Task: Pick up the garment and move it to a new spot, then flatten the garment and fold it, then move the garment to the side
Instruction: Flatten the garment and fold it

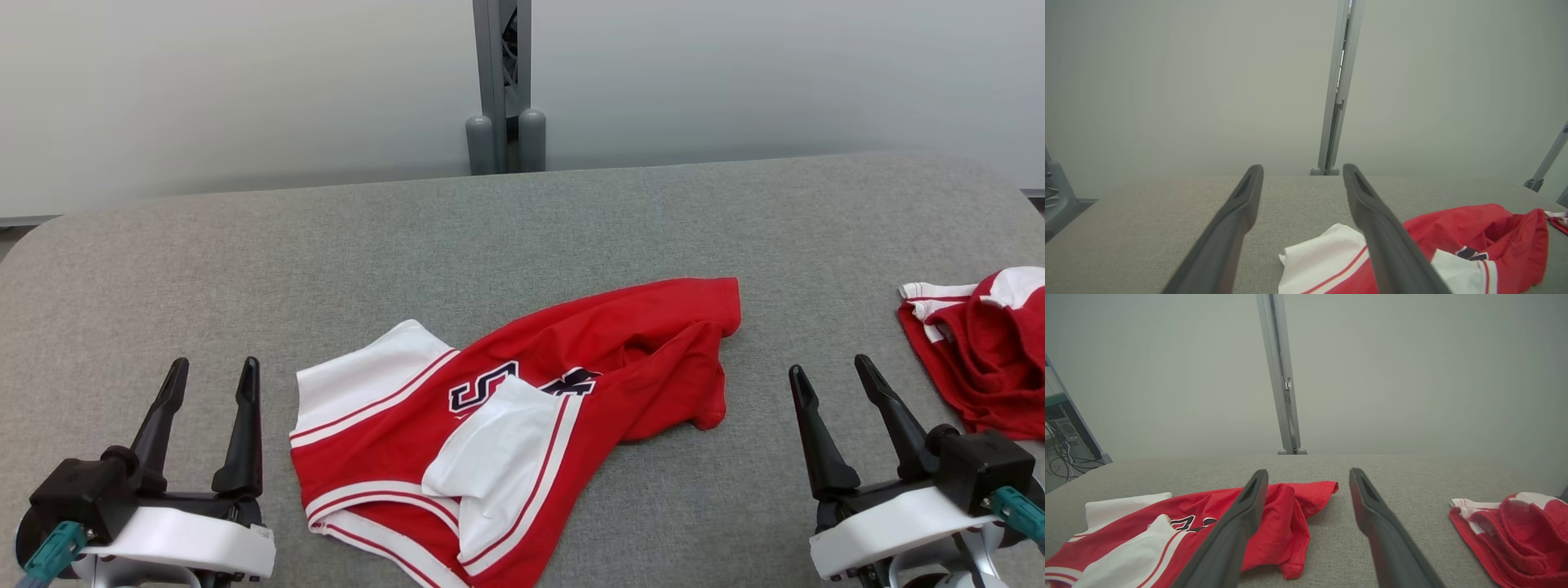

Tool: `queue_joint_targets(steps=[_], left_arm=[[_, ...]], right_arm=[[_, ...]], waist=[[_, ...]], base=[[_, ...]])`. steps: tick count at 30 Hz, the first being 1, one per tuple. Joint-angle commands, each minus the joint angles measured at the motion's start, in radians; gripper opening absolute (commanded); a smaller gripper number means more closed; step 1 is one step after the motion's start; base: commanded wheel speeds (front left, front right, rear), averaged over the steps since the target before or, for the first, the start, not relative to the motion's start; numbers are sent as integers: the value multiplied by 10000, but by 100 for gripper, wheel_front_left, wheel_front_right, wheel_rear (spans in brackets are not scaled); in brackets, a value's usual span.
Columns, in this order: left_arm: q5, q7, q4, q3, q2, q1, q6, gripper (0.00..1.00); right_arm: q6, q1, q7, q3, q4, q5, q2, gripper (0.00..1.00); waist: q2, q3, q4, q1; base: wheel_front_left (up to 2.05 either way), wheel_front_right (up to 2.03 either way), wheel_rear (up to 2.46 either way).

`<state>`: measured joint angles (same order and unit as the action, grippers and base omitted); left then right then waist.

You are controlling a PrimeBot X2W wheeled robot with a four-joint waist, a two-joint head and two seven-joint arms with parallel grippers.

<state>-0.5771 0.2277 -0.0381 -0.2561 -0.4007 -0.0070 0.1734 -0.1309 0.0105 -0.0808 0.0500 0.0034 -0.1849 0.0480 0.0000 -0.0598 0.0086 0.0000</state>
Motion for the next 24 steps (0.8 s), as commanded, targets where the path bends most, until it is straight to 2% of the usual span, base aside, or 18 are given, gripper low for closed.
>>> queue_joint_targets(steps=[1, 16, 21, 24], left_arm=[[-38, -18, -38, -1, -62, -13, 53, 100], [10, -76, -210, -100, -67, -68, 215, 100], [-56, -807, -332, -736, 1, -429, -147, 100], [-226, -1522, -200, -1321, 187, -734, -516, 100]], right_arm=[[3, -34, -24, -4, -53, -51, 58, 100], [3, 125, -81, -26, -5, -93, 58, 100], [3, 214, -39, -15, -84, -55, 58, 100], [3, 318, -36, 89, -99, -28, 55, 100]], waist=[[0, 1, 10, 0], [0, -113, 31, 0], [0, -274, 19, 0], [0, -485, -69, 0]], base=[[0, 0, 0], [0, 0, 0], [0, 0, 0], [0, 0, 0]])
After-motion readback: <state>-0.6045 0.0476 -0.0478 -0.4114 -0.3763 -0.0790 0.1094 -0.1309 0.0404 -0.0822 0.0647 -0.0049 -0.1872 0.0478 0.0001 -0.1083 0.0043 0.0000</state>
